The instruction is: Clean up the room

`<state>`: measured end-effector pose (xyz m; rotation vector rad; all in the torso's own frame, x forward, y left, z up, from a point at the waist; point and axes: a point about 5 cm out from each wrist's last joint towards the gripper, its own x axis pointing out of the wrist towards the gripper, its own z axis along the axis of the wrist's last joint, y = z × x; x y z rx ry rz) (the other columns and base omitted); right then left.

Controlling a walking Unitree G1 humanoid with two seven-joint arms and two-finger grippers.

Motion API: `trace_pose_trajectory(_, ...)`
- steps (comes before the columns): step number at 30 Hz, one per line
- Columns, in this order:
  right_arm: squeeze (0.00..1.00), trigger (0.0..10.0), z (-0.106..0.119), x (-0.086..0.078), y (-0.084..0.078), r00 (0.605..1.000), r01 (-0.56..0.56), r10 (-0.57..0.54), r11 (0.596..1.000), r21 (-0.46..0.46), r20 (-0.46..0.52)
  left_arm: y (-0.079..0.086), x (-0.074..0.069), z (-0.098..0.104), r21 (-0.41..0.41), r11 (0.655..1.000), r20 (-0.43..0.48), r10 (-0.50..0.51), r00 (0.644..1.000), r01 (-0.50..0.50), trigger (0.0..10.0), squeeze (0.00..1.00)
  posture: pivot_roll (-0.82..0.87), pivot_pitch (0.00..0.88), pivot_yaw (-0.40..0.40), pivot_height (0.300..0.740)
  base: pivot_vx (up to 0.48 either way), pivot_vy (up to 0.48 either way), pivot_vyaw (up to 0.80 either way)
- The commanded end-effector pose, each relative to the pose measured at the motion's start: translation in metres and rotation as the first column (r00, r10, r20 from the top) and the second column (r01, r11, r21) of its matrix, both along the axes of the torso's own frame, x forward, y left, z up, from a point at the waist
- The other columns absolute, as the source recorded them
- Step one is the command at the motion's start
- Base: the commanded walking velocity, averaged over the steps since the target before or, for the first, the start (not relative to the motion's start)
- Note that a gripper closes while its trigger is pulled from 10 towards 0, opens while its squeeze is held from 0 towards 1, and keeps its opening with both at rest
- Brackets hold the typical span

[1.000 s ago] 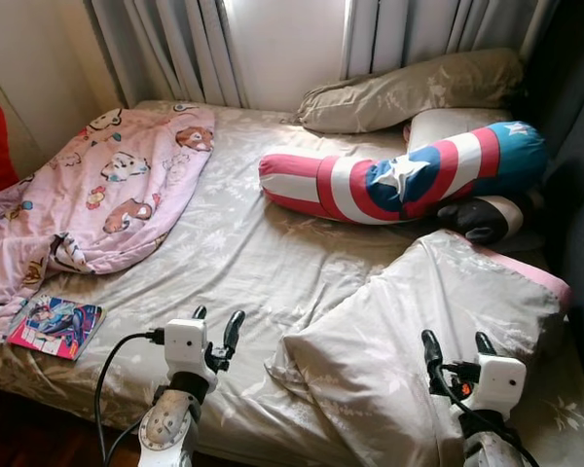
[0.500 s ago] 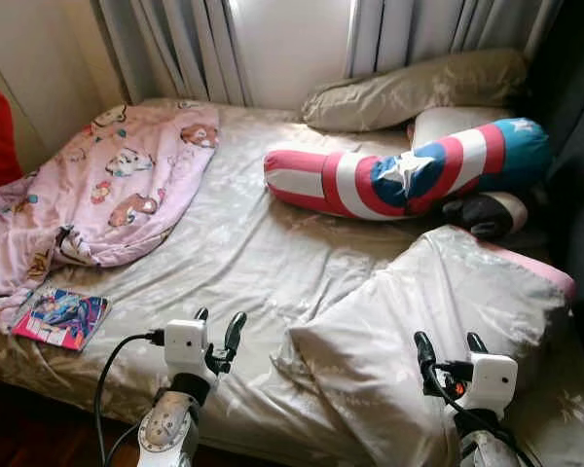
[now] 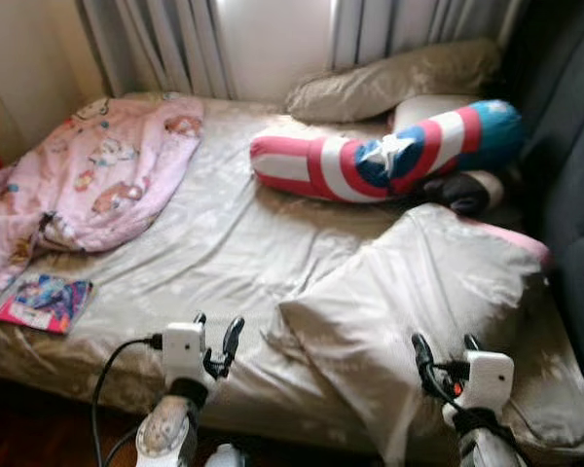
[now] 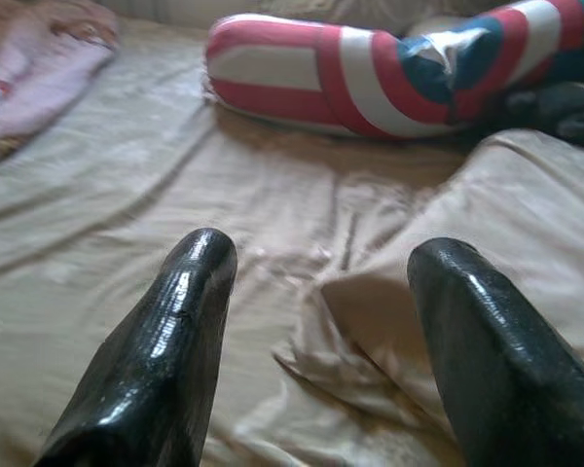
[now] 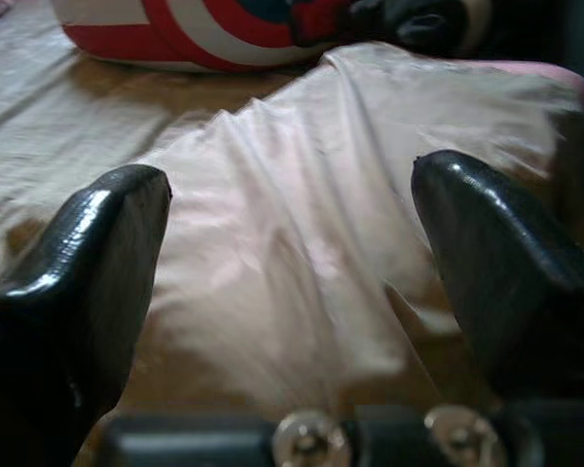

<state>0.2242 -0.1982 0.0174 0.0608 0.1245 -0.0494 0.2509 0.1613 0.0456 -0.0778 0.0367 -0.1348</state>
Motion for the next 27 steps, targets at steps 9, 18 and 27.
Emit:
trace_pose_trajectory(9, 0.00, 10.0, 0.004, 0.008, 0.006, 1.000, -0.031, 0.030, 0.999, 0.032, 0.007, -0.003, 0.004, 0.006, 0.001, 1.000, -0.003, -0.011, 1.000, 0.011, 10.0, 0.00, 0.03, 0.051, 0.003, 0.640, 0.000, 0.000, 0.00)
trace_pose_trajectory(18, 0.00, 10.0, 0.001, 0.009, 0.009, 0.999, -0.040, 0.040, 0.999, 0.038, -0.009, -0.002, 0.003, 0.006, 0.002, 1.000, -0.012, -0.021, 1.000, 0.021, 10.0, 0.00, 0.03, 0.057, 0.005, 0.640, 0.000, 0.000, 0.00)
trace_pose_trajectory(27, 0.00, 10.0, 0.001, 0.015, 0.011, 1.000, -0.018, 0.019, 0.998, 0.065, -0.018, -0.005, 0.003, 0.007, -0.001, 0.999, -0.013, -0.035, 0.999, 0.035, 10.0, 0.00, 0.03, 0.060, 0.008, 0.640, 0.178, 0.000, 0.00)
